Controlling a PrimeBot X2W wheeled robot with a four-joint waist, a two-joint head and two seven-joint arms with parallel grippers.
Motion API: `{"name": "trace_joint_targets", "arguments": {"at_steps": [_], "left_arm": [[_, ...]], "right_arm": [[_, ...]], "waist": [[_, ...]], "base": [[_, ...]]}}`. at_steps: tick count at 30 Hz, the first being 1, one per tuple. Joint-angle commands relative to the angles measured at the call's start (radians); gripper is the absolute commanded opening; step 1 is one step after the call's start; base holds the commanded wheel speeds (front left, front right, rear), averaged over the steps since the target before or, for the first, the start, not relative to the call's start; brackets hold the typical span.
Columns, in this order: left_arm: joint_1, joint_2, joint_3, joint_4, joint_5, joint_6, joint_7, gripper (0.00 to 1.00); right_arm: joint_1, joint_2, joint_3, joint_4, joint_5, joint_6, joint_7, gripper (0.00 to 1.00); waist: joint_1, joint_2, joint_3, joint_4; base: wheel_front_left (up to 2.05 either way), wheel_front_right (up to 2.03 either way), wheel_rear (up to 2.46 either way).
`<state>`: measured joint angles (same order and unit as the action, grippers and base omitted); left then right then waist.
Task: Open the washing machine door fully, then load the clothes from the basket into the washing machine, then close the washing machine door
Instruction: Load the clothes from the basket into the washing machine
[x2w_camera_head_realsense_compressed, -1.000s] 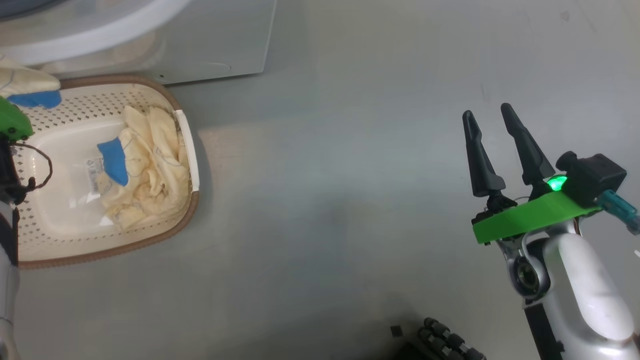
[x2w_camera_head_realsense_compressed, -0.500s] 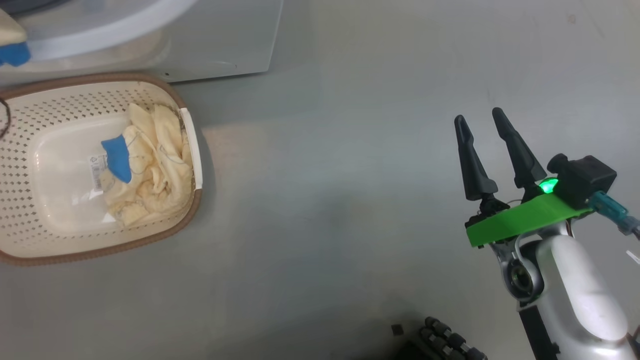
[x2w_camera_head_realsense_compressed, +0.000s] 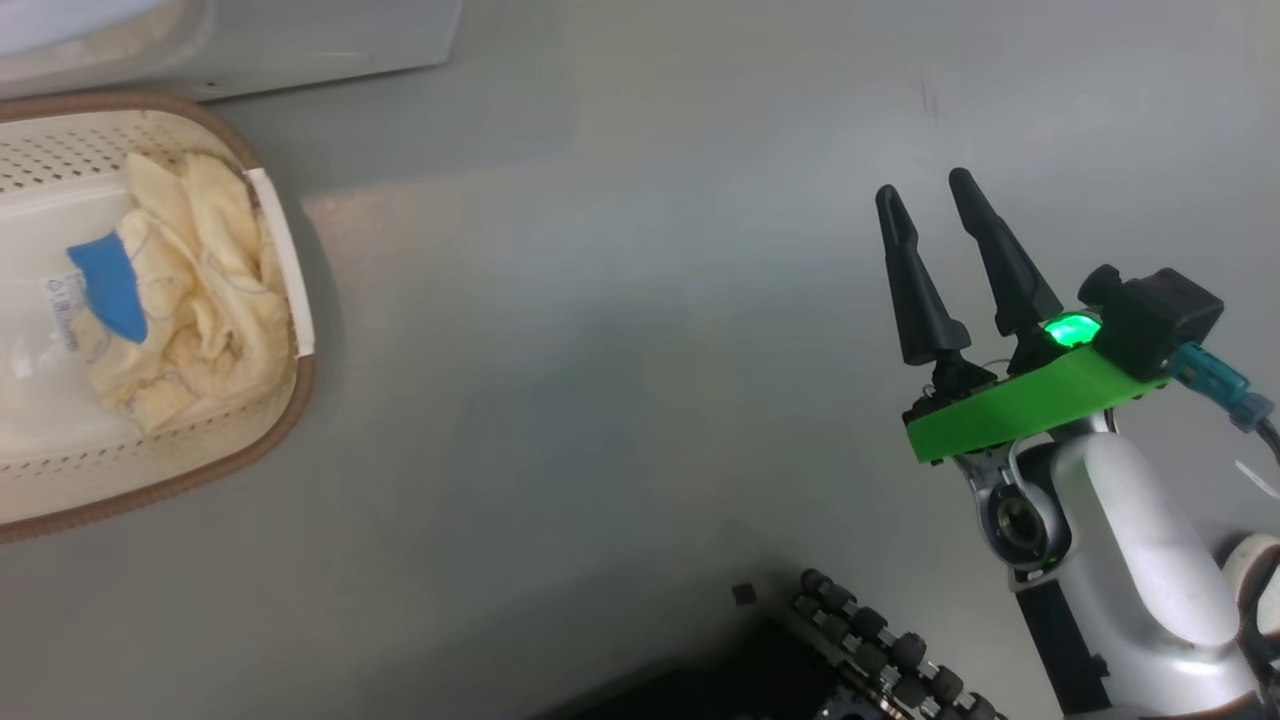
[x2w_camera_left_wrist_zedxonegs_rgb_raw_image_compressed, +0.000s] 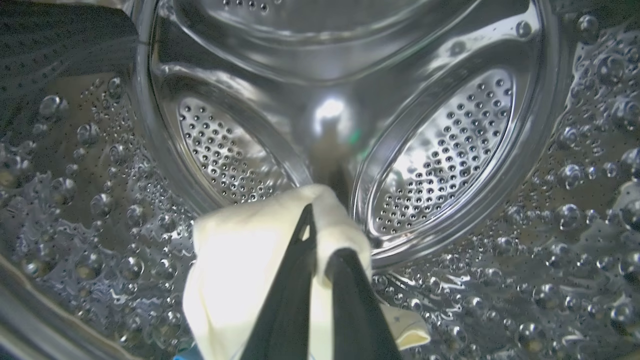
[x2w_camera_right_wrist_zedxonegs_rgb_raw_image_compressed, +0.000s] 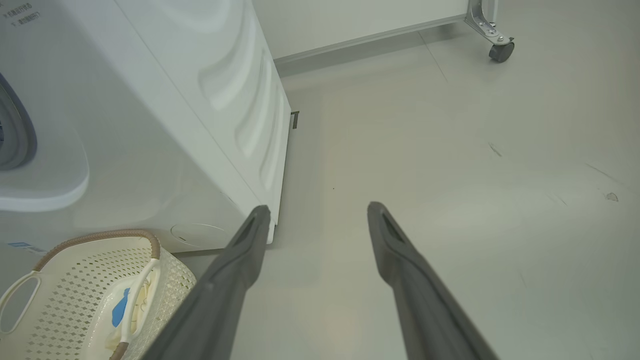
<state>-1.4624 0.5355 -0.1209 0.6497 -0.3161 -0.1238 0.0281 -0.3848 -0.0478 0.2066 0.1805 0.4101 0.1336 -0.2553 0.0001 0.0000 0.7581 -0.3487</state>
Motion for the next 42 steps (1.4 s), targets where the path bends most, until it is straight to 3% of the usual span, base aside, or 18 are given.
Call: {"name": "trace_joint_targets", "arguments": {"at_steps": [1, 13, 26, 28, 42], "left_arm": [[-0.073, 0.063, -0.003, -0.025, 0.009, -0.005, 0.001, 0.00], [-0.278, 0.126, -0.164, 0.205, 0.053, -0.007, -0.017, 0.00], [-0.354, 0.121, -0.270, 0.364, 0.006, -0.007, -0.110, 0.00], [-0.356, 0.120, -0.280, 0.382, -0.005, -0.007, -0.137, 0.99], [-0.280, 0.078, -0.369, 0.452, -0.143, -0.007, -0.236, 1.00]], "right_arm": [[0.008, -0.002, 0.026, -0.026, 0.016, -0.003, -0.006, 1.00], [-0.013, -0.002, 0.075, -0.026, 0.068, -0.003, -0.006, 1.00], [-0.026, -0.002, 0.084, -0.029, 0.090, -0.003, -0.006, 1.00], [-0.025, -0.002, 0.082, -0.032, 0.091, -0.003, -0.006, 1.00], [-0.020, -0.002, 0.045, -0.031, 0.020, -0.003, -0.006, 1.00]], "waist": [[-0.0001, 0.0000, 0.040, -0.039], [-0.0001, 0.0000, 0.106, -0.109], [-0.0001, 0.0000, 0.130, -0.115], [-0.0001, 0.0000, 0.126, -0.111], [-0.0001, 0.0000, 0.046, -0.051]], "base": [[0.00, 0.00, 0.00], [0.00, 0.00, 0.00], [0.00, 0.00, 0.00], [0.00, 0.00, 0.00], [0.00, 0.00, 0.00]]}}
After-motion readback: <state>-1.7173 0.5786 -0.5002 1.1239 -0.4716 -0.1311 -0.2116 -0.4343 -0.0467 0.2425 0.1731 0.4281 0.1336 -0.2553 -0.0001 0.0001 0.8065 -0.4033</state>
